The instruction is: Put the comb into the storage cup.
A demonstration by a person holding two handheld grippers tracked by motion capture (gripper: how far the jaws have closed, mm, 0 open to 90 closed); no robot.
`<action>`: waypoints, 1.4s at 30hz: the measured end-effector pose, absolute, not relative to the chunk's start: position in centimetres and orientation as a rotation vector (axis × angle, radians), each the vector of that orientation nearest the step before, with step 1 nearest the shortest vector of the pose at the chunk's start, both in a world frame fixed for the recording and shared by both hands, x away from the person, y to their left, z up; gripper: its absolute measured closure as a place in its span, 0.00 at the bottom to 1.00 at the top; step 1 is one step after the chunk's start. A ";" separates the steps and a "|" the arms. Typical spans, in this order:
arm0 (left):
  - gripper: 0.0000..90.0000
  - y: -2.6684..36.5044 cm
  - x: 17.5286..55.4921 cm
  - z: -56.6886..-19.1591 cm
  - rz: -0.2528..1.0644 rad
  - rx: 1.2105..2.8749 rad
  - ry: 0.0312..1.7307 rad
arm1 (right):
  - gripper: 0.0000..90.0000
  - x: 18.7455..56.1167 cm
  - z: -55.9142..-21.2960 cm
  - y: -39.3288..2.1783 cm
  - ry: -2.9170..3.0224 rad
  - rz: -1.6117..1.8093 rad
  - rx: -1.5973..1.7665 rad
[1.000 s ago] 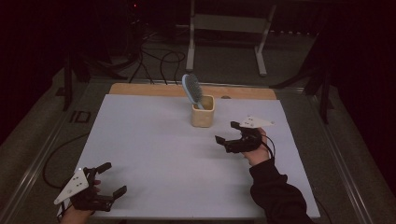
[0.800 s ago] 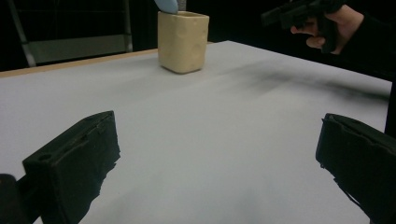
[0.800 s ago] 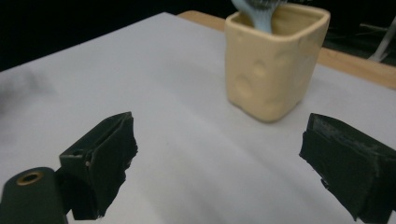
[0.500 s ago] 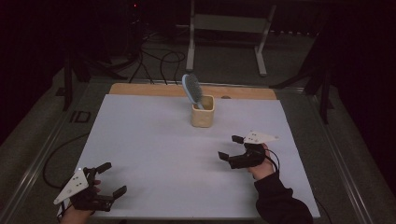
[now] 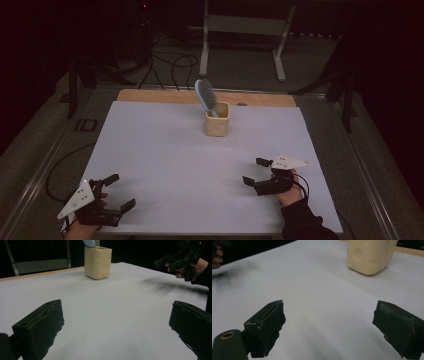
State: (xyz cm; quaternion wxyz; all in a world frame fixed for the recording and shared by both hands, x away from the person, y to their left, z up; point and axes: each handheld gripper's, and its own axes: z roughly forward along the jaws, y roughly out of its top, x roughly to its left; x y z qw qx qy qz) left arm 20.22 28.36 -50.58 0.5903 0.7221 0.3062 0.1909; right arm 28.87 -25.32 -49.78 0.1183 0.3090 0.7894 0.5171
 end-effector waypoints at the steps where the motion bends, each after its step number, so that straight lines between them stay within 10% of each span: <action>1: 0.00 28.4 20.2 -50.6 0.443 1.679 0.713 | 0.11 28.7 -49.9 -25.5 2.310 1.499 0.905; 42: 0.00 28.2 20.1 -50.6 0.447 1.693 0.705 | 0.11 25.9 -52.3 -28.6 2.281 1.374 1.045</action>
